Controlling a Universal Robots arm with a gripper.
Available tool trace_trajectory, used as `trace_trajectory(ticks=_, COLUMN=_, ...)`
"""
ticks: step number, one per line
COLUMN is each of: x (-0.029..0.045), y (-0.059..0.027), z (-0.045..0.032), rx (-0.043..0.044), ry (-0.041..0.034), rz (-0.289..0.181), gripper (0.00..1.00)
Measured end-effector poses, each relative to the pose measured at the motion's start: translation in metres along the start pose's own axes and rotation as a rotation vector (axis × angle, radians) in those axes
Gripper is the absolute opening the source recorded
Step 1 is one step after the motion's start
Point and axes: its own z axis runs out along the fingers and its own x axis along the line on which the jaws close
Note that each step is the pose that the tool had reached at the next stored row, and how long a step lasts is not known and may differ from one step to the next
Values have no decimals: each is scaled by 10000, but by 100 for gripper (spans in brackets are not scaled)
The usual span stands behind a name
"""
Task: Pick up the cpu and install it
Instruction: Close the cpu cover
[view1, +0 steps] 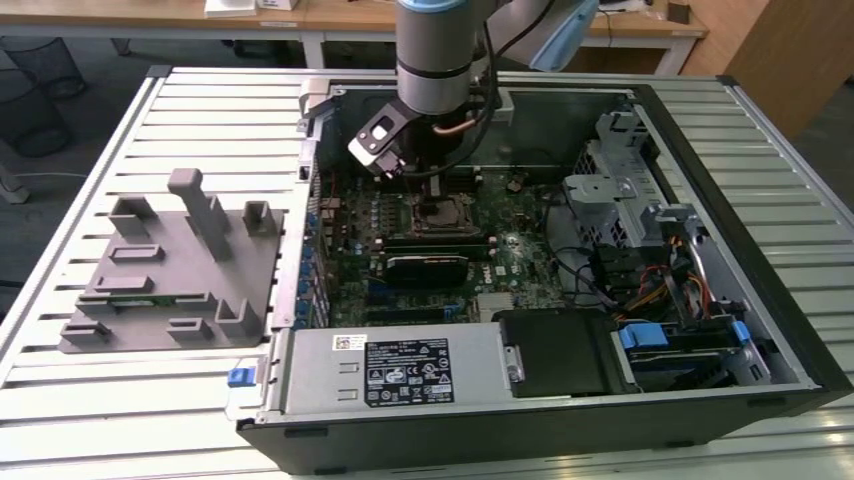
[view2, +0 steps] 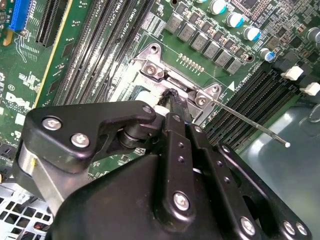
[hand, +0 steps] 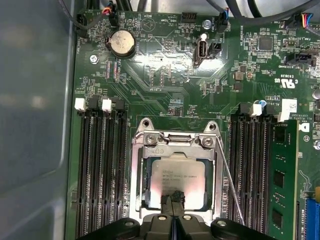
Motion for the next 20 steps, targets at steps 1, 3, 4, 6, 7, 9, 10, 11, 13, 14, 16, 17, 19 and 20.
trace_trajectory(ticks=1, x=0, y=0, z=1, rx=-1, ry=1, rz=1, gripper=11)
trace_trajectory(ticks=3, x=1, y=4, z=4, rx=-3, ry=6, rz=2, gripper=11)
trace_trajectory(ticks=4, x=1, y=6, z=4, rx=-4, ry=7, rz=1, gripper=11)
trace_trajectory(ticks=6, x=2, y=8, z=-2, rx=-5, ry=12, rz=1, gripper=11)
trace_trajectory(ticks=7, x=3, y=9, z=-9, rx=-10, ry=19, rz=0, gripper=11)
trace_trajectory(ticks=9, x=2, y=9, z=-39, rx=2, ry=11, rz=0, gripper=11)
trace_trajectory(ticks=10, x=1, y=9, z=-51, rx=3, ry=10, rz=0, gripper=11)
trace_trajectory(ticks=11, x=1, y=9, z=-62, rx=4, ry=9, rz=0, gripper=11)
trace_trajectory(ticks=13, x=1, y=9, z=-78, rx=5, ry=9, rz=0, gripper=11)
trace_trajectory(ticks=14, x=1, y=9, z=-86, rx=6, ry=10, rz=0, gripper=11)
trace_trajectory(ticks=16, x=0, y=11, z=-101, rx=9, ry=9, rz=0, gripper=11)
trace_trajectory(ticks=17, x=0, y=12, z=-111, rx=13, ry=9, rz=0, gripper=11)
trace_trajectory(ticks=19, x=0, y=17, z=-129, rx=20, ry=8, rz=-1, gripper=11)
trace_trajectory(ticks=20, x=-1, y=20, z=-137, rx=22, ry=8, rz=0, gripper=11)
